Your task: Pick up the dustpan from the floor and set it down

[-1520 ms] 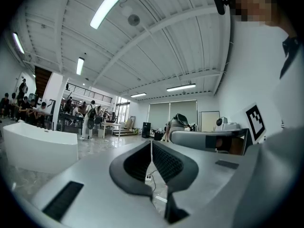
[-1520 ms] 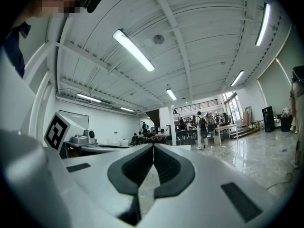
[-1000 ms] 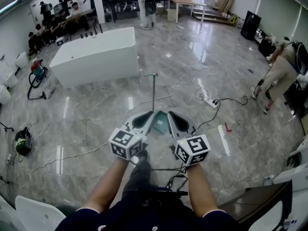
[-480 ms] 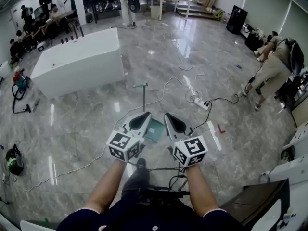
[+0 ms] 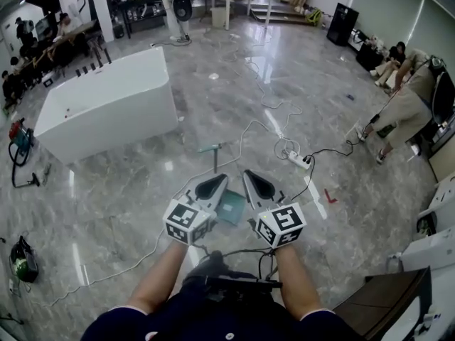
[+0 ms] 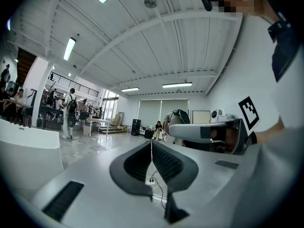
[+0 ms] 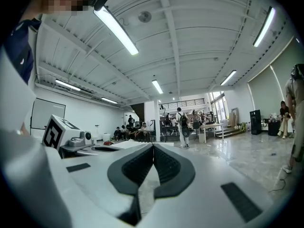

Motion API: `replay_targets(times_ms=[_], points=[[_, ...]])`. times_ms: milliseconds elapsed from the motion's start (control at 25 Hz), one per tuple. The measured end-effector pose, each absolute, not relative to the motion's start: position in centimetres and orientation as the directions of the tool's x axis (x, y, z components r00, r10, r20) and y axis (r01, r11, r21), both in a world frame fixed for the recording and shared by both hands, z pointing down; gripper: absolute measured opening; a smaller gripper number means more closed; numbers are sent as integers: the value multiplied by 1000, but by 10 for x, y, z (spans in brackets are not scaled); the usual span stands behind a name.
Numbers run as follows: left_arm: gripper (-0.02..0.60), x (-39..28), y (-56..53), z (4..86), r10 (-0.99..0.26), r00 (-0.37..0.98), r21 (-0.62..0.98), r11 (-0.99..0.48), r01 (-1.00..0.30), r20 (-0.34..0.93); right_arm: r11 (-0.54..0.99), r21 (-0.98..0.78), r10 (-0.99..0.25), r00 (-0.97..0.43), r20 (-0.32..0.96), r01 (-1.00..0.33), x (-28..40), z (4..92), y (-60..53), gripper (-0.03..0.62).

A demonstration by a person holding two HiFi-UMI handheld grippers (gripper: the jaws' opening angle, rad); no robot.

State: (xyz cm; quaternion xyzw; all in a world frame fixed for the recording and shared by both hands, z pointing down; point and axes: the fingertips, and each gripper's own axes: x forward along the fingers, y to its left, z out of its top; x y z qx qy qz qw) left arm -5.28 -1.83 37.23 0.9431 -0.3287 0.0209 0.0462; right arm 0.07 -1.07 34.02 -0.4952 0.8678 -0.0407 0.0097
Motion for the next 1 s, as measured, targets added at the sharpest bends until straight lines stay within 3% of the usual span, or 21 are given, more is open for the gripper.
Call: replay_targets(times_ms=[1000], points=[[15,-63,-163,419,-688,708,70,-707,-703,158,531,-89,-840,-537,81,-843,-1,377,-152,6]])
